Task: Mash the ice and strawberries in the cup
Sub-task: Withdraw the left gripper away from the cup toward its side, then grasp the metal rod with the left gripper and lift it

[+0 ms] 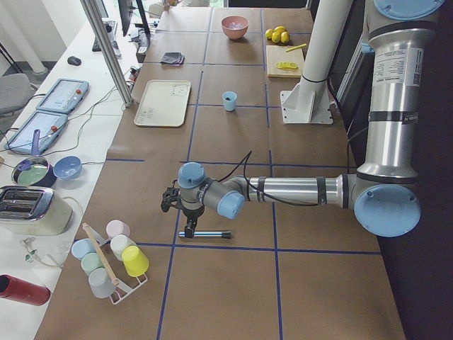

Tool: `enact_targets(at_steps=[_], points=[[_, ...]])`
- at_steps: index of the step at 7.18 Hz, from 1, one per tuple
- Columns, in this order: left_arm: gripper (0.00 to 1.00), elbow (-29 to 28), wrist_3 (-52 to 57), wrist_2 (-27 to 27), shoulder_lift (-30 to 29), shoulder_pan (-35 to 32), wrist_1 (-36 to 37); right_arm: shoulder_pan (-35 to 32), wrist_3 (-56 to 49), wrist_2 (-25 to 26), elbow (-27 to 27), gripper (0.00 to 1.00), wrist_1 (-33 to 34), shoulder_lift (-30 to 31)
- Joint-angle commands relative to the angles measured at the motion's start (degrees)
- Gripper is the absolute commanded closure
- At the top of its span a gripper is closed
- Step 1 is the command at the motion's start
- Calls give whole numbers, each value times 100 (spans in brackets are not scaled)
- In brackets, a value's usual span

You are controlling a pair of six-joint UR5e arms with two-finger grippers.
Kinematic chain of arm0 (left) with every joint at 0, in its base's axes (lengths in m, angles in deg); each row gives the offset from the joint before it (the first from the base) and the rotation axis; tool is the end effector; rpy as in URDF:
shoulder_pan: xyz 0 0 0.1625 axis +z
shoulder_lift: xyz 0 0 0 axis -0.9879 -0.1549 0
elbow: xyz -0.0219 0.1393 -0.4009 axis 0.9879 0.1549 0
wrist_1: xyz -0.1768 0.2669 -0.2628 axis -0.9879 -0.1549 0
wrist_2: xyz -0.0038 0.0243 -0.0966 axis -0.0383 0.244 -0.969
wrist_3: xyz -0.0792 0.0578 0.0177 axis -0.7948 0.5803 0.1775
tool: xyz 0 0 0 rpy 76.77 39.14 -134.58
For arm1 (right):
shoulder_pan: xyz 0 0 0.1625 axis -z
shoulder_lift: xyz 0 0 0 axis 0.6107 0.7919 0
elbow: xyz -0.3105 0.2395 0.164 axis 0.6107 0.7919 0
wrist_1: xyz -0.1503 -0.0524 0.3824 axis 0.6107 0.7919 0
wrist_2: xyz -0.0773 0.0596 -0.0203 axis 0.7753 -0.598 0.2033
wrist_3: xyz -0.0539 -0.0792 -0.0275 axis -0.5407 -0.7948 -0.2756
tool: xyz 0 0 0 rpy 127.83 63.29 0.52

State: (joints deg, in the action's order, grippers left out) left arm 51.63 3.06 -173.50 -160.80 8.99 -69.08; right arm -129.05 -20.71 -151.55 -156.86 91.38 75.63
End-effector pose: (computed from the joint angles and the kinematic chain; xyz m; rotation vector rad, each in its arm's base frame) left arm 0.0883 -0.5096 0.6809 0.1566 0.7601 0.0003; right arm 0.0731 -0.4296 0.6228 0.1130 -0.7822 -0.1736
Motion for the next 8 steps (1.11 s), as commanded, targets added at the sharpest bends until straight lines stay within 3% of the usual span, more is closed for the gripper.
enact_targets(at_steps=[1, 3, 8], points=[[0, -422, -265, 2, -339, 47, -234, 0, 0, 3, -20, 0, 0, 3], [0, -880, -221, -7, -693, 82, -252, 0, 8, 3, -20, 0, 0, 11], [4, -1277, -238, -7, -650, 424, -594, -9, 8, 11, -82, 0, 0, 11]])
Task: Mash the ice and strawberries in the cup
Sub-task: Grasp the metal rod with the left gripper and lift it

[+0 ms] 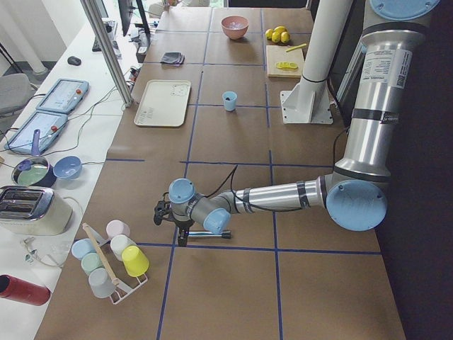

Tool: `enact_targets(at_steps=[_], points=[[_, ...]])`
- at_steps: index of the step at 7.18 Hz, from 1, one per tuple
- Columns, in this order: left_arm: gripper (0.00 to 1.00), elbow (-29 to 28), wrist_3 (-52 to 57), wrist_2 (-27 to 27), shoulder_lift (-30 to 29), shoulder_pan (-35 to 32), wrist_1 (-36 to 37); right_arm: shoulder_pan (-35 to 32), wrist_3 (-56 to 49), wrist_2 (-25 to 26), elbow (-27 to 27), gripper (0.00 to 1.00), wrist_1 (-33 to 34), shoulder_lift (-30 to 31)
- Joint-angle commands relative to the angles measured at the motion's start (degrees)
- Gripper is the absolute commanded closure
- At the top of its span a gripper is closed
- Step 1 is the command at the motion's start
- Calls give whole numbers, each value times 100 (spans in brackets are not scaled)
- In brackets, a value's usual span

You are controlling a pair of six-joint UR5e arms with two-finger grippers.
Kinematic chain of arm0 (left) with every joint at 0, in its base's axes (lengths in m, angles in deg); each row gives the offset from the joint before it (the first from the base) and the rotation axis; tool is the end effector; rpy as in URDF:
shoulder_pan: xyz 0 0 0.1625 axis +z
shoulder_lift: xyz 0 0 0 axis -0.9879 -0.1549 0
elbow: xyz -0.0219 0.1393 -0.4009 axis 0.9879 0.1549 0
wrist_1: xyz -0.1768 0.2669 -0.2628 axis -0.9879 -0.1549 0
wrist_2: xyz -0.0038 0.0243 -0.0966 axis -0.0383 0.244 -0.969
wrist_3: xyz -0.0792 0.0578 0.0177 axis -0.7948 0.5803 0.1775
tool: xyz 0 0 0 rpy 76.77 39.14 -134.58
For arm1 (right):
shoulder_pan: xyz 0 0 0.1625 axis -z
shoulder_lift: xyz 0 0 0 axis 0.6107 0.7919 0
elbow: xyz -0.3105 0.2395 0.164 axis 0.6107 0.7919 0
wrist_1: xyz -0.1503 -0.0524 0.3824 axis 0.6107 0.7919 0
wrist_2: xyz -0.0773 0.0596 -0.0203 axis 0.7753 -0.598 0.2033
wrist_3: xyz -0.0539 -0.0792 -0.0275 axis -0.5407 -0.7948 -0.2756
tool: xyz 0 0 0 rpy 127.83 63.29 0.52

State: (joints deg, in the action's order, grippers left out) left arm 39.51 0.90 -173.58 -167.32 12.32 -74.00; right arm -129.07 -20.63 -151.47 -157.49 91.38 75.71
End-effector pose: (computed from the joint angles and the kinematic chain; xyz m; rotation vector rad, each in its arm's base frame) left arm 0.1322 -0.5405 0.7168 0.1087 0.7636 0.0160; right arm 0.0734 -0.4293 0.6181 0.1215 -0.7798 -0.1757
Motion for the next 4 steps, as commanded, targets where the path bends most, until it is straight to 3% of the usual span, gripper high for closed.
enact_targets(at_steps=[1, 3, 4], points=[[15, -64, -23, 1, 11, 92, -111, -7, 0, 12, -28, 0, 0, 12], [20, -73, -6, 1, 19, 92, -111, -7, 0, 12, -45, 0, 0, 56], [38, -64, -23, 1, 20, 92, -111, -7, 0, 3, -45, 0, 0, 56]])
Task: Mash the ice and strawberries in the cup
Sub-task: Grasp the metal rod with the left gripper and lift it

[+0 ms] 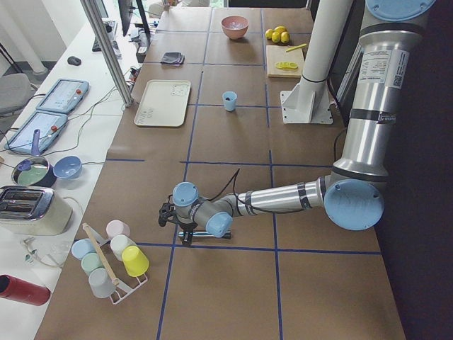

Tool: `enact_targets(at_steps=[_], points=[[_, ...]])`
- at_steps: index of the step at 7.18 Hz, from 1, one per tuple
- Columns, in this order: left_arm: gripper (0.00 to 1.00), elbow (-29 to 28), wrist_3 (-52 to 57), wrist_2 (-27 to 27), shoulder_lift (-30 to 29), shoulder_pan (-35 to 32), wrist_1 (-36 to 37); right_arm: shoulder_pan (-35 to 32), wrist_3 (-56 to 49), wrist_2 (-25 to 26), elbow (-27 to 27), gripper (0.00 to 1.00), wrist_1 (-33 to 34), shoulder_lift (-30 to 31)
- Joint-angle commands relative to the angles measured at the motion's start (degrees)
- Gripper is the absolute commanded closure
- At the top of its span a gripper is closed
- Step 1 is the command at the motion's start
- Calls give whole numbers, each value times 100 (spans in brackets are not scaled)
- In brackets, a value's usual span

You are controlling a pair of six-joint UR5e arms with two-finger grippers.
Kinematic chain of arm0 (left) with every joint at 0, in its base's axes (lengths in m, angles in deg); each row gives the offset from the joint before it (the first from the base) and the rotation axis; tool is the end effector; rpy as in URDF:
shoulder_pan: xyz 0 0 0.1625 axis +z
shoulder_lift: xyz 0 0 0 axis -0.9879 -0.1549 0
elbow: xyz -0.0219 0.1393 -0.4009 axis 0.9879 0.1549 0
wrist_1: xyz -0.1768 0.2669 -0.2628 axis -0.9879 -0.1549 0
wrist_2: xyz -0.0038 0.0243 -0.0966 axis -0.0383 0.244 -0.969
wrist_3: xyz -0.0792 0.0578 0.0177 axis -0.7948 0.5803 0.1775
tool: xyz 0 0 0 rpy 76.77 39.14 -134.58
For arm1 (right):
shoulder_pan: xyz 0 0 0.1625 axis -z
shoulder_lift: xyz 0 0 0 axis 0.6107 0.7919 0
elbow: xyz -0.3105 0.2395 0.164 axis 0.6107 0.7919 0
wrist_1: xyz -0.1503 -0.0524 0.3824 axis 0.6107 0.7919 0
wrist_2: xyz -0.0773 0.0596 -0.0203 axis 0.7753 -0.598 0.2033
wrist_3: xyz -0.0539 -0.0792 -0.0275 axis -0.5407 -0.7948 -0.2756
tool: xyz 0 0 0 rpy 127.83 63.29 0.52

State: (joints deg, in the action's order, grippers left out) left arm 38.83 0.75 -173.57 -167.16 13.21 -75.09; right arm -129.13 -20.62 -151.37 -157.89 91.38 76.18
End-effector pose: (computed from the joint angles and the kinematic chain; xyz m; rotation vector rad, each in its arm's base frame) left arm 0.1396 -0.5360 0.7220 0.1058 0.7661 0.0297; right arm 0.0739 -0.4258 0.6183 0.1205 -0.7781 -0.1741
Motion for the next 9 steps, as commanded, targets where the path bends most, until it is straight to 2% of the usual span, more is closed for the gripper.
enact_targets(at_steps=[1, 2, 3, 5, 7, 9], points=[[75, 13, -8, 0, 12, 3, -11, -9, 0, -7, -14, 0, 0, 9], [95, 13, 27, -9, 12, 3, -11, -18, 0, -7, -14, 0, 0, 9], [100, 74, 27, -17, 12, -6, -19, -18, 8, -7, -14, 0, 0, 9], [100, 738, 80, -210, 21, -32, -2, -18, 17, -7, -127, 0, 0, 18], [99, 1503, 963, -605, -57, -146, -167, -18, 17, -15, -128, 0, 0, 27], [97, 1718, 855, -606, -704, -164, -929, -18, 17, -15, -119, 0, 9, 35]])
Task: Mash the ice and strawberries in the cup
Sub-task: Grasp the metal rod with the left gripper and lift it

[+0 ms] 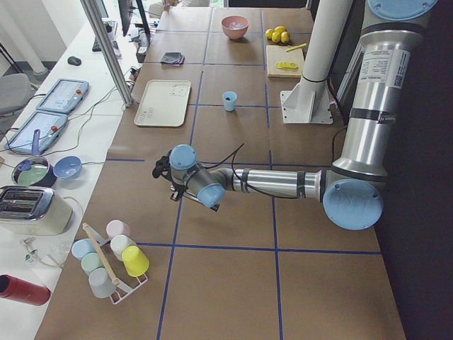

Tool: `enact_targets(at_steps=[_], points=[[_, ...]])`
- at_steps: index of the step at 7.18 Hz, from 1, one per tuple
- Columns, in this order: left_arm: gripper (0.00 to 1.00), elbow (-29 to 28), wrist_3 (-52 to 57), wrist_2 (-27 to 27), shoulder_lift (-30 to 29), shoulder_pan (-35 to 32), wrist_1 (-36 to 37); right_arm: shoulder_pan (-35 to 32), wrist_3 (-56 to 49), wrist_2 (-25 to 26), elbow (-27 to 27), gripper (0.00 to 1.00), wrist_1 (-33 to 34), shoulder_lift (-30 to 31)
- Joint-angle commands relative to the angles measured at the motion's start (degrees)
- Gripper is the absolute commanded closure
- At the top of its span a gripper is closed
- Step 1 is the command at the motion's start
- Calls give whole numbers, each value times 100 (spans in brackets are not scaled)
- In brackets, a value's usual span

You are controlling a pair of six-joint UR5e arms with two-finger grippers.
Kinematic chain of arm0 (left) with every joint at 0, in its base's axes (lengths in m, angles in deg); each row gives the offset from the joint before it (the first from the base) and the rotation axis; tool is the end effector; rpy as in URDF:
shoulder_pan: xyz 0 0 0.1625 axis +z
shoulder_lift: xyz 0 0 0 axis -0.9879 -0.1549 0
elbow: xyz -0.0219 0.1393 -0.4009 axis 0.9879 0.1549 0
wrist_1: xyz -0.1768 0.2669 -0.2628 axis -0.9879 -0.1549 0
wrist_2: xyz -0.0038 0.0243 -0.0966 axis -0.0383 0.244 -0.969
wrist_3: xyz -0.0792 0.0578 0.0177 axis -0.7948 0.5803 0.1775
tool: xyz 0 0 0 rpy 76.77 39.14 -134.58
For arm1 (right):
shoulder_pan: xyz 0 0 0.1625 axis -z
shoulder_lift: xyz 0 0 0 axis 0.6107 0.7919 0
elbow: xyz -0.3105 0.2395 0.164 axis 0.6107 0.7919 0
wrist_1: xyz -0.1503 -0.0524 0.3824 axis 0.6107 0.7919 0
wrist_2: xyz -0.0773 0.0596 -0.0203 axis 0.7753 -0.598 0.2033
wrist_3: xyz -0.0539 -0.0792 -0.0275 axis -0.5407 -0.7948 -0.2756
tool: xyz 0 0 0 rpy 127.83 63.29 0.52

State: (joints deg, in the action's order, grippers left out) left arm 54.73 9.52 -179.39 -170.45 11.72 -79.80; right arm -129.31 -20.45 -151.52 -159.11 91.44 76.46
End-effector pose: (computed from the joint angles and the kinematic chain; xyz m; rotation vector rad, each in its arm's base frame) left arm 0.1451 -0.5694 0.5317 0.5176 0.9513 0.3303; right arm 0.0750 -0.4239 0.6098 0.1353 -0.7790 -0.1743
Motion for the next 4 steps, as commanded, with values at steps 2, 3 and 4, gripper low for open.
enact_targets(at_steps=[2, 3, 4], points=[[99, 102, -934, 2, -608, 2, -2008, 0, 0, 9, 11, 0, 3, 7], [100, 67, -1303, 45, -617, 20, -2949, 0, 0, 0, 2, 0, 3, 15], [100, 75, -1385, 55, -686, 46, -3533, 0, 0, 8, 11, 0, 3, 7]])
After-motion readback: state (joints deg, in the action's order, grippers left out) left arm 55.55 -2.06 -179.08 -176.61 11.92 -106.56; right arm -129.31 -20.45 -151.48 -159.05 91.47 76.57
